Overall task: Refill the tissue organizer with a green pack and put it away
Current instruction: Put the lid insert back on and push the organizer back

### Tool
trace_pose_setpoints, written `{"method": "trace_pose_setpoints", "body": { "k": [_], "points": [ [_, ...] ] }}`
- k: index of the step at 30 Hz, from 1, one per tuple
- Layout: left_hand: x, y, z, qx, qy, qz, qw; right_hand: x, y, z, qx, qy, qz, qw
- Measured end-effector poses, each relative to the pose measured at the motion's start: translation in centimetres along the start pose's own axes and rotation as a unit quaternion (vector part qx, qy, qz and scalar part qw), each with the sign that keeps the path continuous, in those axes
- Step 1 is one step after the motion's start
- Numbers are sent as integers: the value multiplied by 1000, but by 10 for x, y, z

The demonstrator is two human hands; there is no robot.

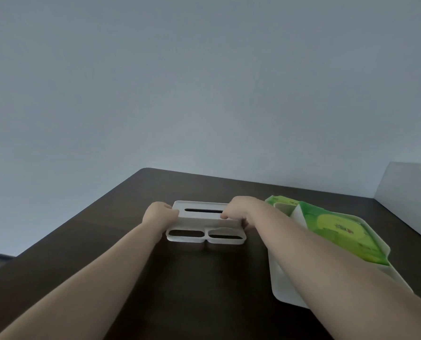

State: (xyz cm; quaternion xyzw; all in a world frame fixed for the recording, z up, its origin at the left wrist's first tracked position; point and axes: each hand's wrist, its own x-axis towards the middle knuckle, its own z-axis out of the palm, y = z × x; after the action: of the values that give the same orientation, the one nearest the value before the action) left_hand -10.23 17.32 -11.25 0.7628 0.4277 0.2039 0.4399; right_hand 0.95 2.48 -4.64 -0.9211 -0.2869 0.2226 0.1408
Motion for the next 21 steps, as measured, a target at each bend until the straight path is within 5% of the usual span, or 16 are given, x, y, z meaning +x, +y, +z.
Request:
{"method": "trace_pose_setpoints", "body": {
  "k": [10,21],
  "points": [
    [-33,39,-24,-56,77,43,995,-21,7,-29,156,94,-25,983],
    [-103,117,7,-69,29,128,989,-84,90,-87,78,255,-22,964]
  ]
}}
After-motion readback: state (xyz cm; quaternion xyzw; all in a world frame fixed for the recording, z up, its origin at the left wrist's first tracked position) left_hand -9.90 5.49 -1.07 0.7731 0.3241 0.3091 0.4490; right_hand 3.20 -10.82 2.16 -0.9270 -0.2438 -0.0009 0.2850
